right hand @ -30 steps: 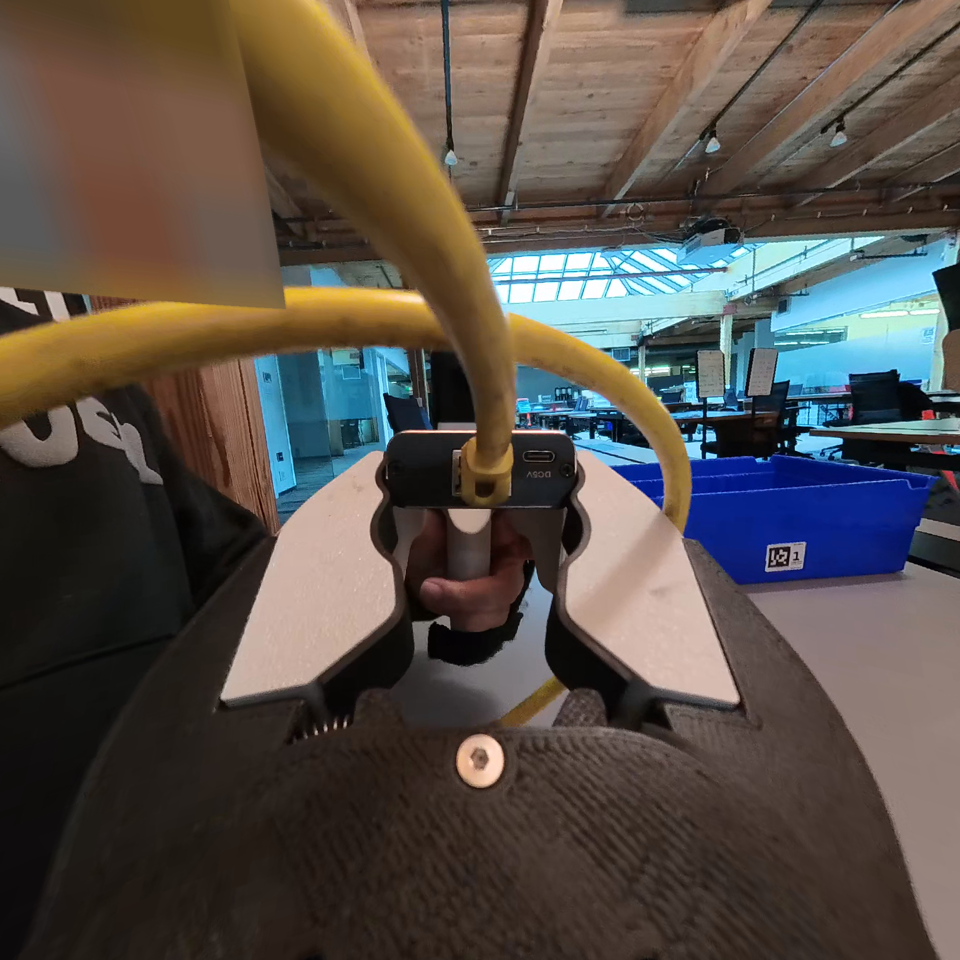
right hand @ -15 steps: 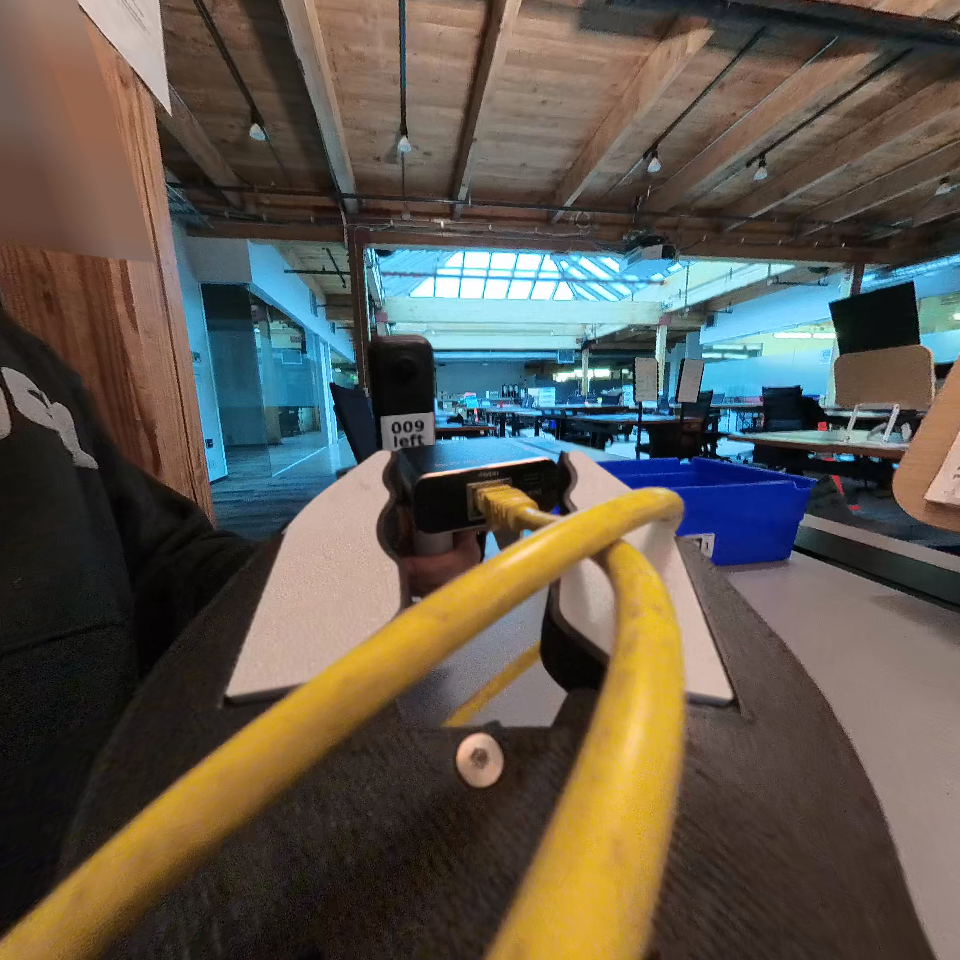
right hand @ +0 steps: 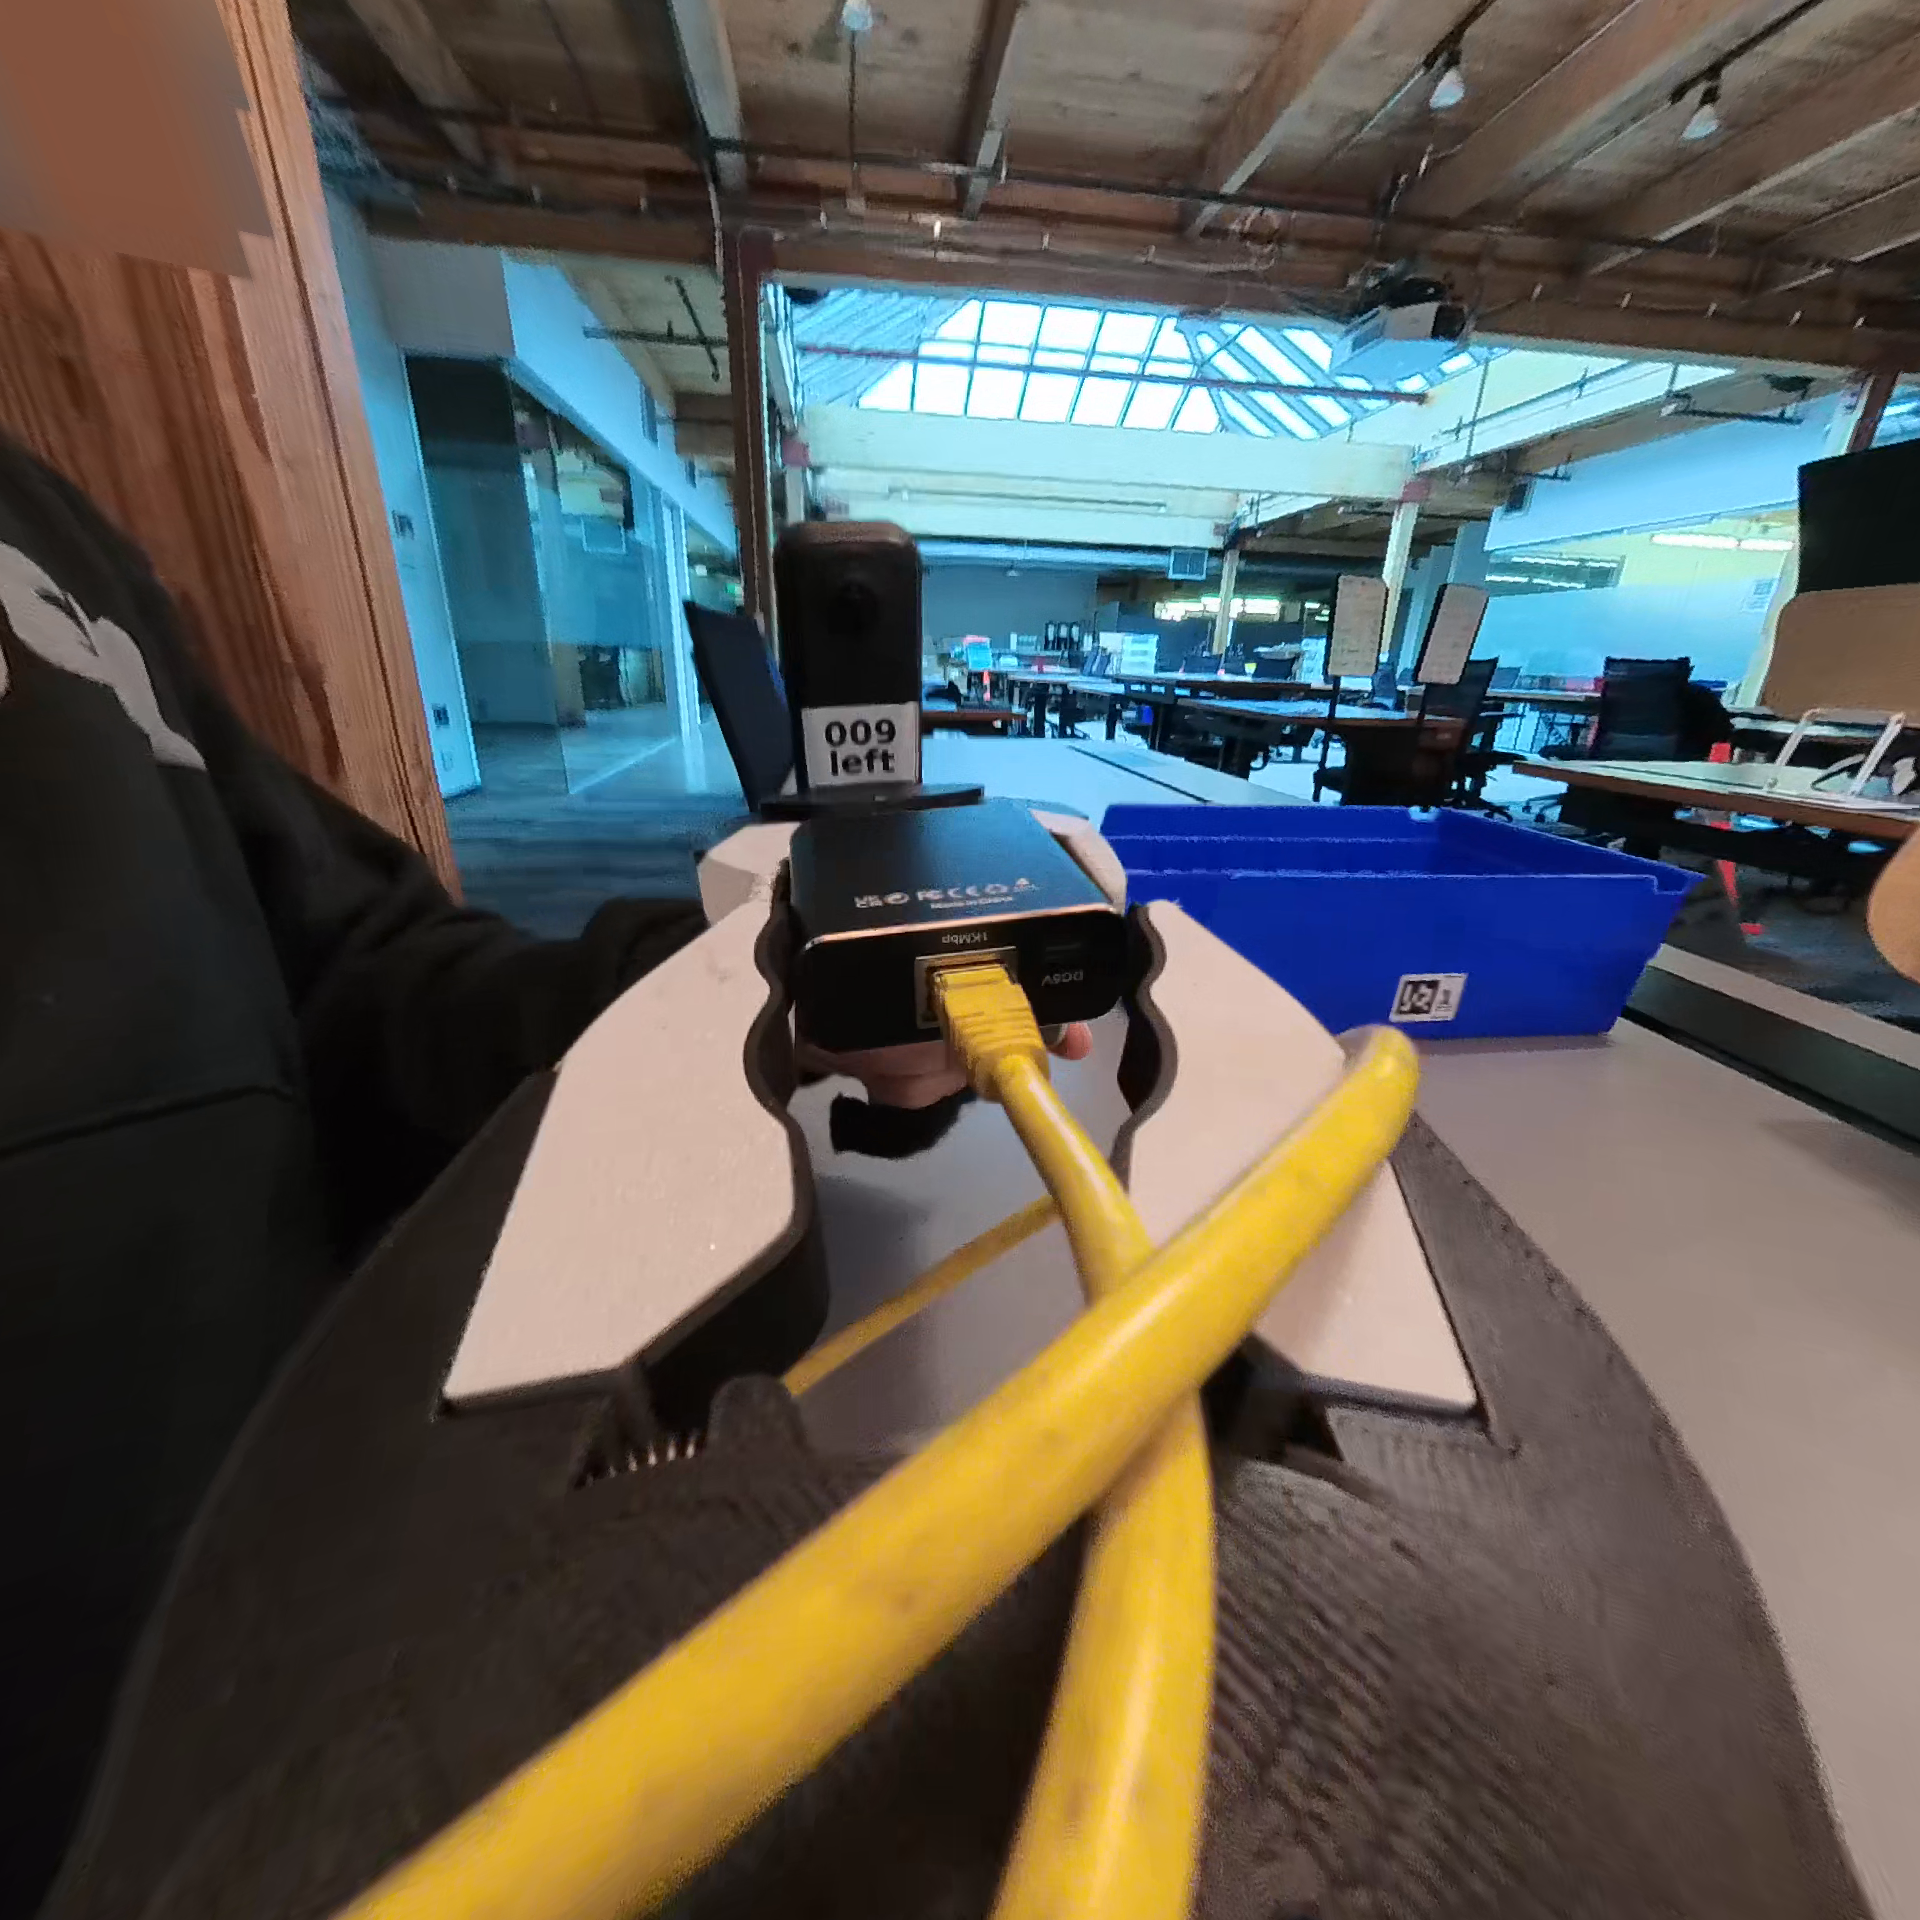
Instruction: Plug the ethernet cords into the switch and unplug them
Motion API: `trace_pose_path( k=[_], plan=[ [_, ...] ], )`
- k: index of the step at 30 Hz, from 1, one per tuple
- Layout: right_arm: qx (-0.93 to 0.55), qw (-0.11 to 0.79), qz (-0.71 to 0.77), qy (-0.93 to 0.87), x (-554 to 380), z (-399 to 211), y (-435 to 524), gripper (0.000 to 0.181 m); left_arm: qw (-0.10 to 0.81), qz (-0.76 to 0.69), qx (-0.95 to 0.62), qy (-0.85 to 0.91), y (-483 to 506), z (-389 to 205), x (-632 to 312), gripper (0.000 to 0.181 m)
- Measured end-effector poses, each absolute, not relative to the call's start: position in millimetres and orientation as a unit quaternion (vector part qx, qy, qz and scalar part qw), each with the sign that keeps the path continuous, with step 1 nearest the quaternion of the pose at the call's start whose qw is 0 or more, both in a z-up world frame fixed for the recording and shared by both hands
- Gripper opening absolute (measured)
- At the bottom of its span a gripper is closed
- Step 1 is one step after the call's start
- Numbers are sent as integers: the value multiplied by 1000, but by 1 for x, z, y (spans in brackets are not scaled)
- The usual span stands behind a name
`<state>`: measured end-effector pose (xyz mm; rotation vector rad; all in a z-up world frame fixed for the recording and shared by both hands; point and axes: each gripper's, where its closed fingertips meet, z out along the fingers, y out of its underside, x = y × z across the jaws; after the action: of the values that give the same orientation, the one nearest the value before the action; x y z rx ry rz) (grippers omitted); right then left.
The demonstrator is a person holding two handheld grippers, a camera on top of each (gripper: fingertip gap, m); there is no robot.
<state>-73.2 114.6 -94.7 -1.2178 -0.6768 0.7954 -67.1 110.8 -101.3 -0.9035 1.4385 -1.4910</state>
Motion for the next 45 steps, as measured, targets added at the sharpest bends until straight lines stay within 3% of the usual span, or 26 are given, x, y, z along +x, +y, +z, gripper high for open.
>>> trace_pose_path(
  k=[8, 12, 22, 28, 32, 35, 37, 40, 43, 45],
  plan=[
    [-555, 695, 336, -310, -76, -86, 114, 60, 433, -589, -347, 587, 107, -101, -72, 62],
    [-579, 667, 347, -316, -87, -99, 117, 60, 447, -561, -356, 599, 109, -106, -68, 76],
    [-584, 677, 293, -339, -79, -99, 119, 61, 423, -510, -385, 642, 114, -134, -58, 74],
    [-586, 682, 296, -323, -69, -102, 121, 60, 468, -527, -373, 604, 116, -123, -53, 74],
    [-590, 682, 298, -314, -56, -106, 118, 69, 501, -527, -382, 570, 131, -114, -57, 74],
    [-668, 636, 259, -287, -25, -134, 126, 71, 528, -501, -383, 569, 141, -109, -62, 73],
    [-788, 536, 162, -255, 24, -183, 130, 67, 552, -455, -382, 584, 146, -108, -64, 73],
    [-895, 422, 27, -143, 112, -225, 108, 79, 582, -406, -379, 594, 151, -102, -67, 73],
    [-908, 413, -67, 13, 187, -213, 79, 80, 598, -362, -386, 602, 160, -101, -70, 73],
    [-874, 477, -28, 91, 196, -178, 70, 77, 600, -362, -398, 592, 165, -100, -71, 73]
  ],
)
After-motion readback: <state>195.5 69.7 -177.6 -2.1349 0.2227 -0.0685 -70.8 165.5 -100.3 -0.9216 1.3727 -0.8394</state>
